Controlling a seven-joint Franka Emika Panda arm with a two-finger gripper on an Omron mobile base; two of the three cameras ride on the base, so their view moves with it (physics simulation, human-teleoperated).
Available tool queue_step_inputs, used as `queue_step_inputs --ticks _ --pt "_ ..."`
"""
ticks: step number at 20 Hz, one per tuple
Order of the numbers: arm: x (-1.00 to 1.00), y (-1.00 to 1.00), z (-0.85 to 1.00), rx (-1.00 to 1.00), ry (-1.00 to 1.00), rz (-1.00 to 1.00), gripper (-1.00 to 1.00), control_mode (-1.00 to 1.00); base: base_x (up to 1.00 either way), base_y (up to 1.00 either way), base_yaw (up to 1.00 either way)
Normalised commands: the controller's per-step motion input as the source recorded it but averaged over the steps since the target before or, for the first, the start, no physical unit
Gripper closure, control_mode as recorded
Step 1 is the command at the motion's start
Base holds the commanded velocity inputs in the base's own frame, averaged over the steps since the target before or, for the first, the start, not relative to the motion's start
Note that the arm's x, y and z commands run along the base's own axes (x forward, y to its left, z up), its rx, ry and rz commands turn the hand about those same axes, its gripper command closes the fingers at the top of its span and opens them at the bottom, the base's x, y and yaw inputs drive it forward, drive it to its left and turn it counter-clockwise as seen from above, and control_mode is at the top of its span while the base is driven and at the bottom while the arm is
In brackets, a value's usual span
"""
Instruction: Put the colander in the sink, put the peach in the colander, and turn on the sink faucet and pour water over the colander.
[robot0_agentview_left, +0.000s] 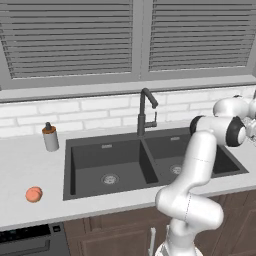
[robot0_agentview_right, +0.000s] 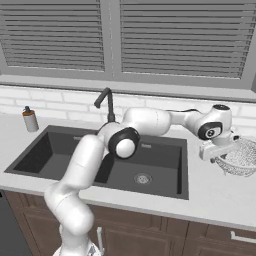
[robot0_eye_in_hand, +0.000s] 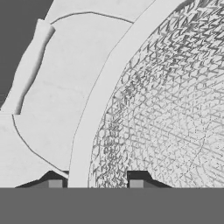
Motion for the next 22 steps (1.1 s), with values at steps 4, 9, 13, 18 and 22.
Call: queue_step_inputs --ticks 4,9,13,18,22 --pt "-0.70 0.08 0.00 0.00 -0.09 0.00 1.00 -1.00 0.00 0.00 0.00" --pt "-0.75 0.50 0.29 0.00 -0.23 0.00 1.00 -1.00 0.00 0.00 0.00" --pt "-0.67 0.91 0.57 0.00 -0.30 -0.01 1.00 -1.00 0.00 0.00 0.00" --pt "-0.52 1.00 0.69 -0.04 -0.26 -0.01 1.00 -1.00 0.00 0.00 0.00" --pt "-0.44 1.00 0.84 -0.06 -0.17 0.00 1.00 -1.00 0.00 0.00 0.00"
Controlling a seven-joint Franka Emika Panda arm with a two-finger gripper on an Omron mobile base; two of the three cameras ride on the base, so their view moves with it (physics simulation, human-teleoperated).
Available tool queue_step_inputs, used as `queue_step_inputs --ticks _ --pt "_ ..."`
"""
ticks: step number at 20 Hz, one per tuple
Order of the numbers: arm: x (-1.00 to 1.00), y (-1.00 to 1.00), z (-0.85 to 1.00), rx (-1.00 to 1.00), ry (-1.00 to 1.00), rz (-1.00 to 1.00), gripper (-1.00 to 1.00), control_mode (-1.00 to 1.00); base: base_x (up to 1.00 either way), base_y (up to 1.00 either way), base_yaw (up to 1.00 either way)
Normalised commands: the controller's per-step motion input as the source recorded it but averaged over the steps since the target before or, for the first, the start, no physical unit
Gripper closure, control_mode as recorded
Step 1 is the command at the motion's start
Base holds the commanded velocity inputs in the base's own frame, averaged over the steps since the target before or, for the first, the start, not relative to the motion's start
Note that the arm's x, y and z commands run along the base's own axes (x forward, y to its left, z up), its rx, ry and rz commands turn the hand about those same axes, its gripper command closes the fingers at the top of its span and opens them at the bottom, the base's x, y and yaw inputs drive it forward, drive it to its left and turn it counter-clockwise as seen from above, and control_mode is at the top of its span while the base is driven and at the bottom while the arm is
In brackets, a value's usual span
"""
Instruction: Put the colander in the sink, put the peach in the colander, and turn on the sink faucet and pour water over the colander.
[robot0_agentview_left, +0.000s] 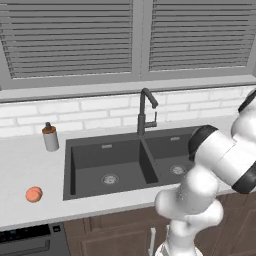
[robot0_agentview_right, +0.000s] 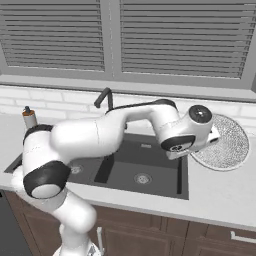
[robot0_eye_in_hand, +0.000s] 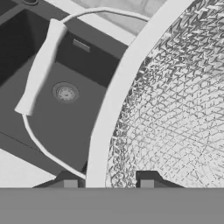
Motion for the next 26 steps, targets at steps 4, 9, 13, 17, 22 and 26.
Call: queue_step_inputs --ticks 4,9,13,17,22,26 --pt "-0.46 1.00 0.97 -0.07 -0.14 0.00 1.00 -1.00 0.00 0.00 0.00" --pt "-0.36 1.00 1.00 -0.10 -0.24 0.00 1.00 -1.00 0.00 0.00 0.00" --pt "-0.26 1.00 1.00 -0.12 -0.28 0.00 1.00 -1.00 0.00 0.00 0.00" --pt "-0.07 1.00 0.95 -0.11 -0.19 0.00 1.00 -1.00 0.00 0.00 0.00" --pt "0.00 1.00 0.77 -0.10 -0.08 0.05 1.00 -1.00 0.00 0.00 0.00" --pt "0.00 1.00 0.50 -0.07 0.00 0.09 1.00 -1.00 0.00 0.00 0.00"
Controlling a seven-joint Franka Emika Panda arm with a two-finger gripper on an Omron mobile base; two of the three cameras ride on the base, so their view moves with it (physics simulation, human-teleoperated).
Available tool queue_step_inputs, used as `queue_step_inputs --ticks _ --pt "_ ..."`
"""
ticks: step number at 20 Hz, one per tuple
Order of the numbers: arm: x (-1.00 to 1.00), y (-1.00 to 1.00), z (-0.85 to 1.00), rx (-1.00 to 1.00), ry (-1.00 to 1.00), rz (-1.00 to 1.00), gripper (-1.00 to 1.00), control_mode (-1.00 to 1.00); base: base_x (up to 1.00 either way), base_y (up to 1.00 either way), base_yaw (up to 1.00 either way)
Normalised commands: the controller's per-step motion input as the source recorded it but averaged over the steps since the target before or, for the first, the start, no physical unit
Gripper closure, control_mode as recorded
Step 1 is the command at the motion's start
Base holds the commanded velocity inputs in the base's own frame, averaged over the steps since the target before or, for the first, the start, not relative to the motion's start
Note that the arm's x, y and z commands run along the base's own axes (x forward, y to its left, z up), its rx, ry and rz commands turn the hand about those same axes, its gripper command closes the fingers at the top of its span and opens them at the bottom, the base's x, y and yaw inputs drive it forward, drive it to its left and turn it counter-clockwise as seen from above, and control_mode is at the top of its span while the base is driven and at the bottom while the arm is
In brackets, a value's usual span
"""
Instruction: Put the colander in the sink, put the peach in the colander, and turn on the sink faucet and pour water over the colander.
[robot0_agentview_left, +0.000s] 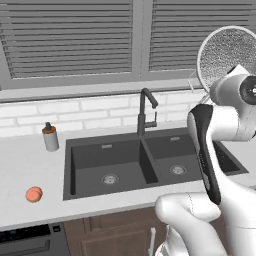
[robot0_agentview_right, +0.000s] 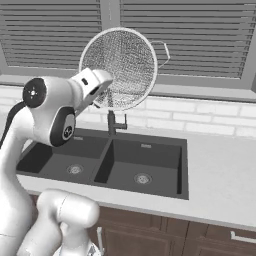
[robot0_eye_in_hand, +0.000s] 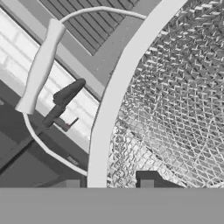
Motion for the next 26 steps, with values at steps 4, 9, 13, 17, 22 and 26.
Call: queue_step_inputs --ticks 4,9,13,17,22,26 --pt "0.00 1.00 0.24 -0.05 0.04 0.12 1.00 -1.00 0.00 0.00 0.00" --pt "0.00 1.00 0.11 -0.02 0.11 0.15 1.00 -1.00 0.00 0.00 0.00" --pt "0.00 1.00 0.04 -0.02 0.10 0.17 1.00 -1.00 0.00 0.00 0.00" --pt "0.00 1.00 0.00 -0.06 0.06 0.16 1.00 -1.00 0.00 0.00 0.00" --pt "0.02 1.00 -0.06 -0.12 0.14 0.12 1.00 -1.00 0.00 0.00 0.00" --pt "0.13 0.88 -0.35 -0.19 0.21 0.07 1.00 -1.00 0.00 0.00 0.00"
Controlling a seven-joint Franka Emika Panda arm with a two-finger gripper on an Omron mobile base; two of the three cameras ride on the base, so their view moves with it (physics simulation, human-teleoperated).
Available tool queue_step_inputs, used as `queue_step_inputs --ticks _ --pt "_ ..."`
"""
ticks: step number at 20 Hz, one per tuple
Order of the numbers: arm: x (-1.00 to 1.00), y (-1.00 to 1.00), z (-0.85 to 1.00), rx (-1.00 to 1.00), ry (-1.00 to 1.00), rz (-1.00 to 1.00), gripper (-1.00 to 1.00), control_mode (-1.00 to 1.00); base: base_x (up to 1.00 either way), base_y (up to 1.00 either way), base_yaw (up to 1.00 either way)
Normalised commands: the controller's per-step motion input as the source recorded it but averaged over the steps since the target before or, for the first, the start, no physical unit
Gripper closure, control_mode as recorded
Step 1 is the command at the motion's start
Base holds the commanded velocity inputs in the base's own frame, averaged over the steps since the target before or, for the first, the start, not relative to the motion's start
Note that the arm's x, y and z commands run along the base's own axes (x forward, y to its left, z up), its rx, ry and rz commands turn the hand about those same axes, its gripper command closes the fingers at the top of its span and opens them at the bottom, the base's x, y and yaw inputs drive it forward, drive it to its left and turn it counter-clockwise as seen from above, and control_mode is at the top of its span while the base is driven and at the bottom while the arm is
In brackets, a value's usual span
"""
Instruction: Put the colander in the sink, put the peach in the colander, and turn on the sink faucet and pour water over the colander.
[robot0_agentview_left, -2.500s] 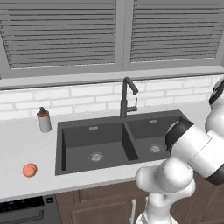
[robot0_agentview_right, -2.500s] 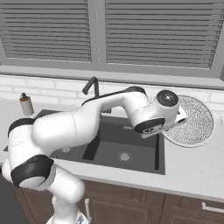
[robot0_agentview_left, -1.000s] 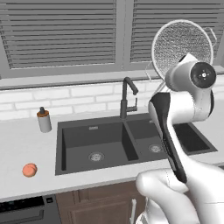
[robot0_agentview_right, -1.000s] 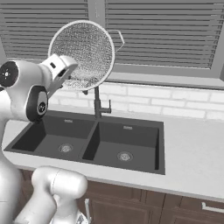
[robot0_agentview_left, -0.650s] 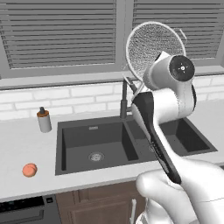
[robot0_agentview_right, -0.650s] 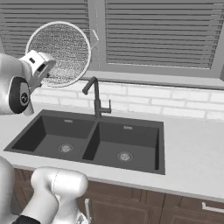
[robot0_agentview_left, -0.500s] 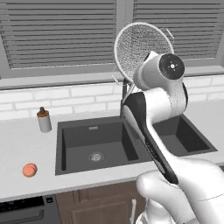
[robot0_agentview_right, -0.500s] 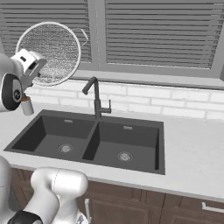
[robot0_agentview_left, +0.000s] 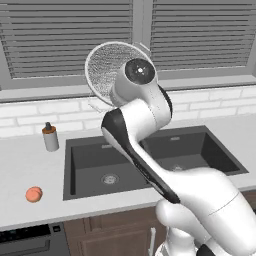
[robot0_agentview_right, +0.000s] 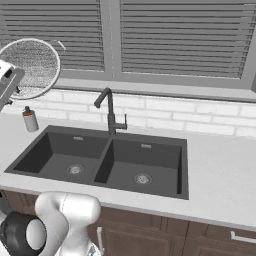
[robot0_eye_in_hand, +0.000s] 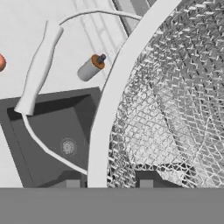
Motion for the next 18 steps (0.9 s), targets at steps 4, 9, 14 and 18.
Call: queue_step_inputs --ticks 4,9,14,18 --pt "0.21 0.65 -0.66 -0.23 0.28 0.01 1.00 -1.00 0.00 0.00 0.00" --pt "0.31 0.38 -0.84 -0.20 0.30 0.00 1.00 -1.00 0.00 0.00 0.00" --pt "0.18 0.08 -0.86 -0.11 0.24 -0.01 1.00 -1.00 0.00 0.00 0.00" --pt "0.08 0.00 -0.83 -0.06 0.18 -0.07 1.00 -1.00 0.00 0.00 0.00"
